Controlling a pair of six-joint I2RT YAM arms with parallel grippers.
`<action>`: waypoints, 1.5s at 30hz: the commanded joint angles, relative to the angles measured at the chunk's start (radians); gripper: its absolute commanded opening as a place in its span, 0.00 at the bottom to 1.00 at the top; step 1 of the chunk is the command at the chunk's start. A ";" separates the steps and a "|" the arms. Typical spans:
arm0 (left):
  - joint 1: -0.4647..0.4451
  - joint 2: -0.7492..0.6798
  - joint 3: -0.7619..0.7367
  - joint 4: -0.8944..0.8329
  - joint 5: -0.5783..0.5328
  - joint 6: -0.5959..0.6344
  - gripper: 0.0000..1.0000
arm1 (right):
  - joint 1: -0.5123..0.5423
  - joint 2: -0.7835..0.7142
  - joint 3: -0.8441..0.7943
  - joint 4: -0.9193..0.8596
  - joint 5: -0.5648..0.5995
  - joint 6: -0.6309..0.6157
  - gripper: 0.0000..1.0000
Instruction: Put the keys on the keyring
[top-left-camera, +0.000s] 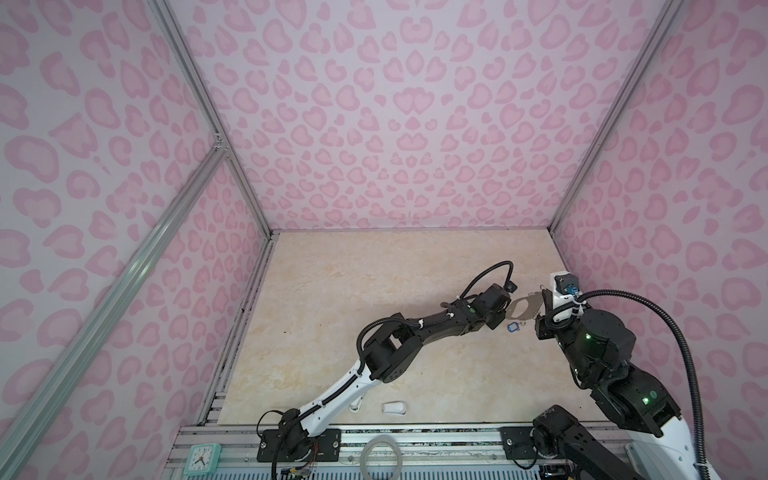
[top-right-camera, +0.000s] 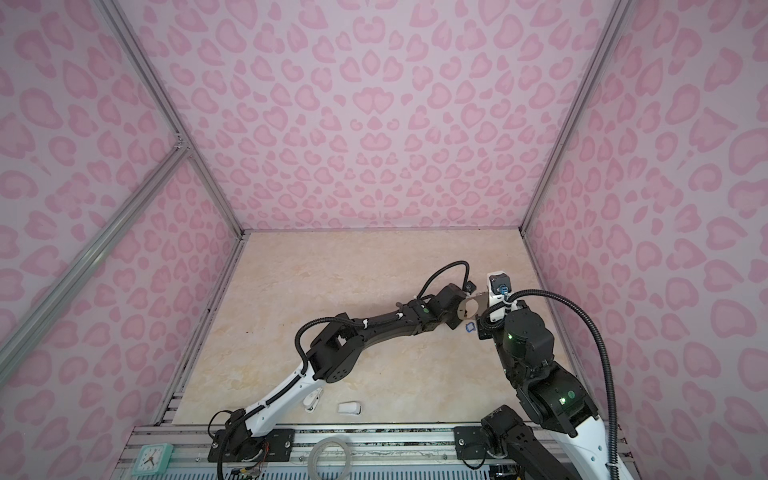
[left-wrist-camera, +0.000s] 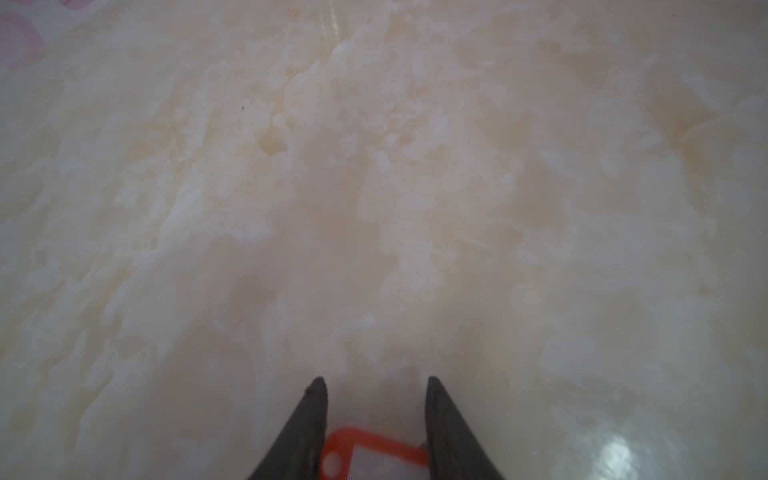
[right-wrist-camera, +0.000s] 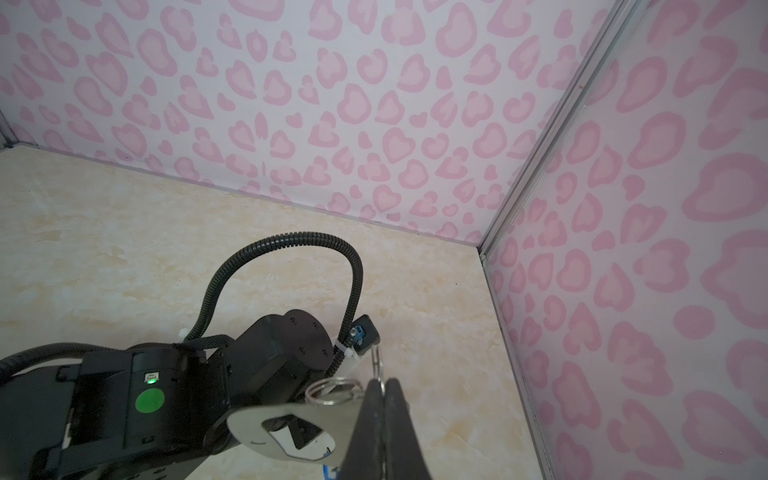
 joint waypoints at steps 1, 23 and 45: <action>0.025 -0.122 -0.193 -0.007 0.029 -0.010 0.39 | 0.000 -0.014 -0.024 0.072 -0.029 0.003 0.00; 0.169 -0.652 -0.846 0.134 0.344 0.063 0.46 | 0.004 -0.046 -0.198 0.255 -0.156 0.024 0.00; 0.024 -0.218 -0.383 0.065 0.185 0.043 0.46 | 0.004 -0.020 -0.110 0.143 -0.095 -0.038 0.00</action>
